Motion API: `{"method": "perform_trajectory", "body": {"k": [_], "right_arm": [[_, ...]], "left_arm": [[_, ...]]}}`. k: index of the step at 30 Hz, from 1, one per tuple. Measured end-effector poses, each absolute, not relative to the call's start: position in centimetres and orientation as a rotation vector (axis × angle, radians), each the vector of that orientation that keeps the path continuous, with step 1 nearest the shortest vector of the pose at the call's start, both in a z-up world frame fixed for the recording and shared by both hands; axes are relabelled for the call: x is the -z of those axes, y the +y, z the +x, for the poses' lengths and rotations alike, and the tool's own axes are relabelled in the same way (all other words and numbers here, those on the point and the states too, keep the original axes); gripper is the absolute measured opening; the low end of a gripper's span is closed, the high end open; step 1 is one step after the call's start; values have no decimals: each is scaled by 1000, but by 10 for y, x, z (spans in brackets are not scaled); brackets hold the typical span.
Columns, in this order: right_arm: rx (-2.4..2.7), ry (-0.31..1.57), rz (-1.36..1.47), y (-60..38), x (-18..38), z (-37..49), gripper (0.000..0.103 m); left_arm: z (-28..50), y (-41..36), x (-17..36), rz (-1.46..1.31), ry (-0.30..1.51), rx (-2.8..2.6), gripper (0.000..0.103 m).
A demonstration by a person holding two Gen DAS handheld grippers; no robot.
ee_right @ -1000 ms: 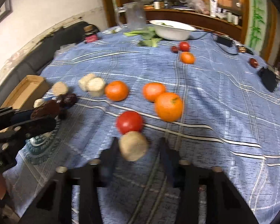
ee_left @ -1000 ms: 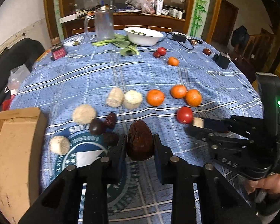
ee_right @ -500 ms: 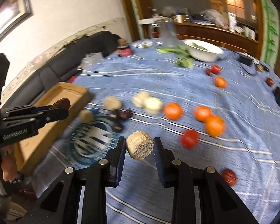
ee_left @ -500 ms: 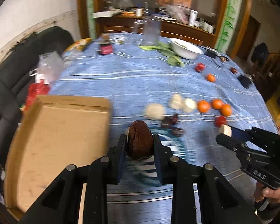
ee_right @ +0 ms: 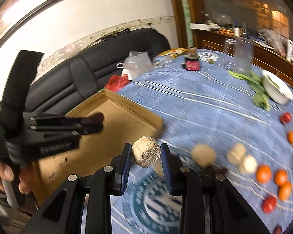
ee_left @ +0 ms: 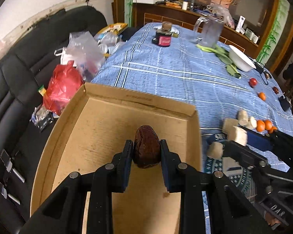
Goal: Organize fruits
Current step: 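Carry both items into the cardboard box and open both tools, then withdraw both open tools from the box back over the table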
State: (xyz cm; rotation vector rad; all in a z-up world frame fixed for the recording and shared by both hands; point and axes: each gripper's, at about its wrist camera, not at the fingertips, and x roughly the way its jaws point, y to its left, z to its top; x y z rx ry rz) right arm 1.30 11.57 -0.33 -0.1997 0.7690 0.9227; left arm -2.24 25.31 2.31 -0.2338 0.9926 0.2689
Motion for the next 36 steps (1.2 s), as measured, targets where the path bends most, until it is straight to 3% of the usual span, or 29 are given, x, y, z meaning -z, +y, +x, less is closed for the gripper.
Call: {"method": "perform_trajectory", "body": {"k": [12,16,17,22,36], "right_arm": [[-939,844,-392,197,46,30,33],[-957,860,-395,198,55,32,35],[-965,858,-377,195,54,33,39],[-980,836,-292,175,39,24,61],[-775,733,-124,43,7,-11,67]], "left_arm": [[-15,292,9,-346,1049,-345,29],[-18,292,10,-334,1028,-367,71],[-20,291,8,-328,1013,-374,77],[-32,290,-5,-321,959,-417,79],[-54,188,-46,-177,799,-322,85]]}}
